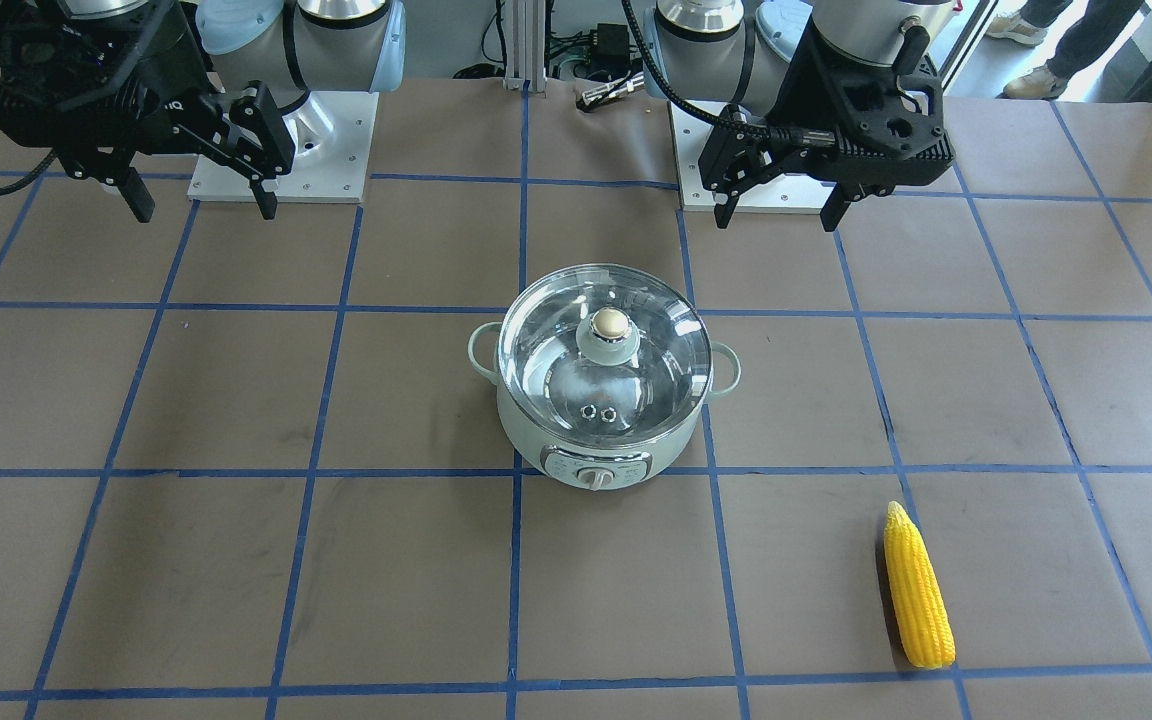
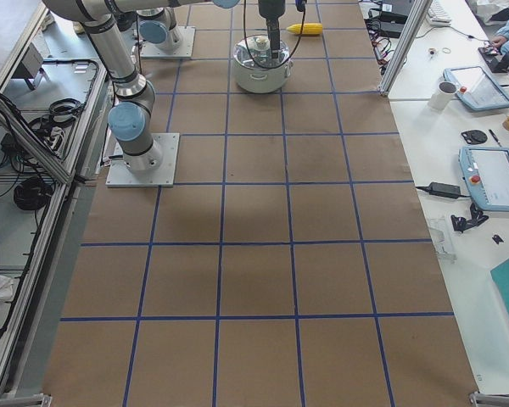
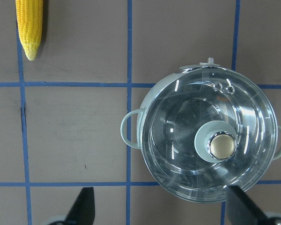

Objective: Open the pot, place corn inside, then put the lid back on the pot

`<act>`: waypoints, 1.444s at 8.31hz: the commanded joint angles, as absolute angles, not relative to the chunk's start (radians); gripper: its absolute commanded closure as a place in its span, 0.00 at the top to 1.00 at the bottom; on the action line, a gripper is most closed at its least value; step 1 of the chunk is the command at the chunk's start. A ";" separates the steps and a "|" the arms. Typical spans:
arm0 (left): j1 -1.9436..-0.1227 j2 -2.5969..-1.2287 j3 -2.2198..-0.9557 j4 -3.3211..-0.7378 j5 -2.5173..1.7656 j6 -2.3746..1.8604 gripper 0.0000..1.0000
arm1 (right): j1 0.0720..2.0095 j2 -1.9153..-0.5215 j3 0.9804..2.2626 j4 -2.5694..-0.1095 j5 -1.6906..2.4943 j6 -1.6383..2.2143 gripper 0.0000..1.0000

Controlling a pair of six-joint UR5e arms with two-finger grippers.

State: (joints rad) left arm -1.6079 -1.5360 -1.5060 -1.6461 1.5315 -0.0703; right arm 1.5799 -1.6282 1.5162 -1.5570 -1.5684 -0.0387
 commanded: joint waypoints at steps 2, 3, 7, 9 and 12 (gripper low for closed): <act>-1.463 -1.598 -1.509 -1.579 1.532 0.018 1.00 | 1.582 -1.631 1.520 -1.555 -1.568 -0.055 1.00; -1.389 -1.635 -1.500 -1.554 1.535 0.151 1.00 | 1.585 -1.628 1.520 -1.555 -1.566 -0.052 1.00; -1.236 -1.793 -1.512 -1.396 1.545 0.280 1.00 | 1.884 -1.472 1.506 -1.749 -1.559 0.299 1.00; -1.233 -1.947 -1.512 -1.260 1.568 0.287 1.00 | 2.046 -1.318 1.494 -1.923 -1.580 0.515 1.00; -1.233 -2.090 -1.509 -1.050 1.566 0.316 1.00 | 2.101 -1.220 1.499 -2.017 -1.574 0.610 1.00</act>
